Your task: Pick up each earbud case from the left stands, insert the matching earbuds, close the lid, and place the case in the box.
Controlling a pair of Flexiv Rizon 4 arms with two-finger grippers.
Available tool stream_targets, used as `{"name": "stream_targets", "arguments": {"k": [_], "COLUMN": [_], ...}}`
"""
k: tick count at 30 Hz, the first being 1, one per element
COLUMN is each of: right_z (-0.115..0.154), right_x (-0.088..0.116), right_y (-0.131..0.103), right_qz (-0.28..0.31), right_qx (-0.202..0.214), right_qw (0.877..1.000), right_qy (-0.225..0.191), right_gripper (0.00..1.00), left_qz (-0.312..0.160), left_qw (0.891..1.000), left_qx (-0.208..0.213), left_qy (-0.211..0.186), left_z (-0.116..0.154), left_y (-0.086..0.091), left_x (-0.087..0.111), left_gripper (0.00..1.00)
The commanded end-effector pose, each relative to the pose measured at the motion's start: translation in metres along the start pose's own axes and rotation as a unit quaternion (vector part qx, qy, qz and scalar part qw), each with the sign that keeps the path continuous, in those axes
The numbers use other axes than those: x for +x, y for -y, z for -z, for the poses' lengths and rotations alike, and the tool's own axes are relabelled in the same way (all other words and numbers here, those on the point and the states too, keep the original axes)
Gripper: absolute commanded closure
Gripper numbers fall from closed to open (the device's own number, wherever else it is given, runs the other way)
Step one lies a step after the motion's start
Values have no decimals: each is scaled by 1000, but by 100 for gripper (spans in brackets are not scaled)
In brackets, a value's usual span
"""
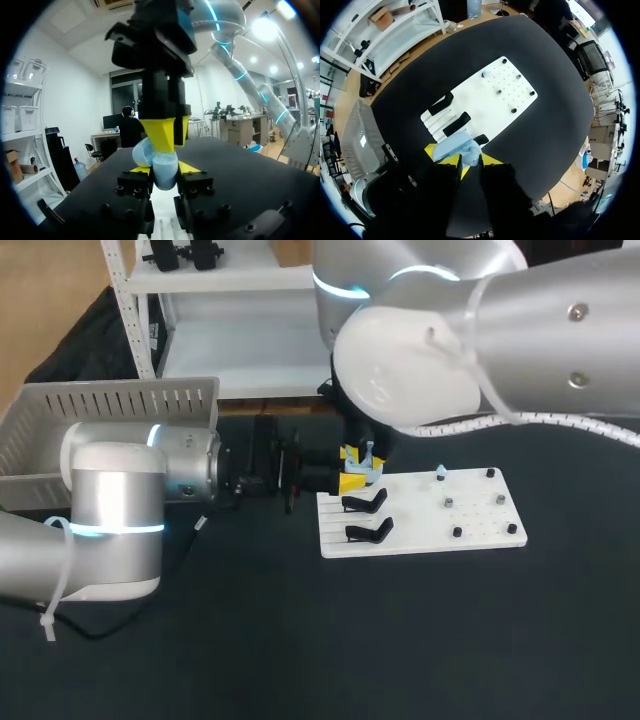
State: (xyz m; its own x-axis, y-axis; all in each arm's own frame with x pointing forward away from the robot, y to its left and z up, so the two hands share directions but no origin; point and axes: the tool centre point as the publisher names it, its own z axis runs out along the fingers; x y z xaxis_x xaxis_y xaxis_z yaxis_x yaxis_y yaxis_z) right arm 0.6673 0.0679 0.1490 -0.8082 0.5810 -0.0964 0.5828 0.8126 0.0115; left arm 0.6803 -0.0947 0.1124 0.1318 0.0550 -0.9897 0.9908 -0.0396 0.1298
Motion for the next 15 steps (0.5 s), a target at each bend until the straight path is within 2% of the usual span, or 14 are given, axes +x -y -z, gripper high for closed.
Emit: {"name": "stream_targets", "arguments": {"k": [1, 5, 8, 10, 15], "right_z": [3, 13, 27, 35, 41], "right_x": [0, 4, 7, 5, -10], "right_y": [0, 5, 16, 26, 51], "right_qz": [0, 3, 2, 4, 65], "right_qx": [0, -19, -49, -68, -121], "right_qw": [1000, 1000, 999, 998, 990], "right_qy": [-2, 3, -2, 1, 8], "right_gripper": [60, 57, 64, 64, 55], "left_qz": [-1, -1, -1, -1, -1], "left_qw": [1000, 1000, 1000, 1000, 1000], "left_qx": [-1, -1, -1, -1, -1], "left_qy": [1, 1, 1, 1, 1], "left_z": [0, 0, 0, 0, 0], "left_y": [0, 0, 0, 0, 0], "left_x": [0, 0, 0, 0, 0], "left_gripper": [100, 100, 100, 100, 100]}}
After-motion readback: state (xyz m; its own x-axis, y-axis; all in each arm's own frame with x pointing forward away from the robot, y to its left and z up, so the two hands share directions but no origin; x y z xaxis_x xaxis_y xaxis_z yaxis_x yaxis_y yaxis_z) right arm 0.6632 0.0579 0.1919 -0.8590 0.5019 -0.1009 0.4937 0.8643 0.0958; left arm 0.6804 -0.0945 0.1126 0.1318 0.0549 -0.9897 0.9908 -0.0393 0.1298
